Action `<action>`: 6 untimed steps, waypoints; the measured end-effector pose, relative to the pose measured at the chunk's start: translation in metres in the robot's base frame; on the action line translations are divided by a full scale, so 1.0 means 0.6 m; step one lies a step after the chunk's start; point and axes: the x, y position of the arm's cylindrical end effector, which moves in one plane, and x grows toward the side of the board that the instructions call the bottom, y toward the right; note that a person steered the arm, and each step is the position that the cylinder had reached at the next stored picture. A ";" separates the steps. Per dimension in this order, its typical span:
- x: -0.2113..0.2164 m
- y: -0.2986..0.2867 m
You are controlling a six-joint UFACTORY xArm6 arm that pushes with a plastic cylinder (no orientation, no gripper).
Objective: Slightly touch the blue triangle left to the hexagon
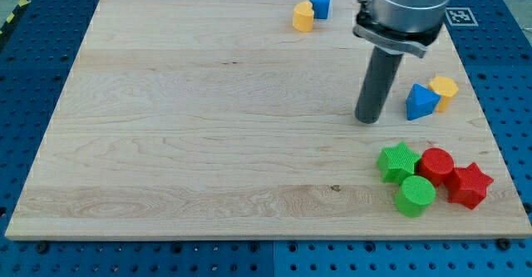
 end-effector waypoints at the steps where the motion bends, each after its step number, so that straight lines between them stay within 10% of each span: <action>1: 0.022 0.023; 6: 0.033 0.230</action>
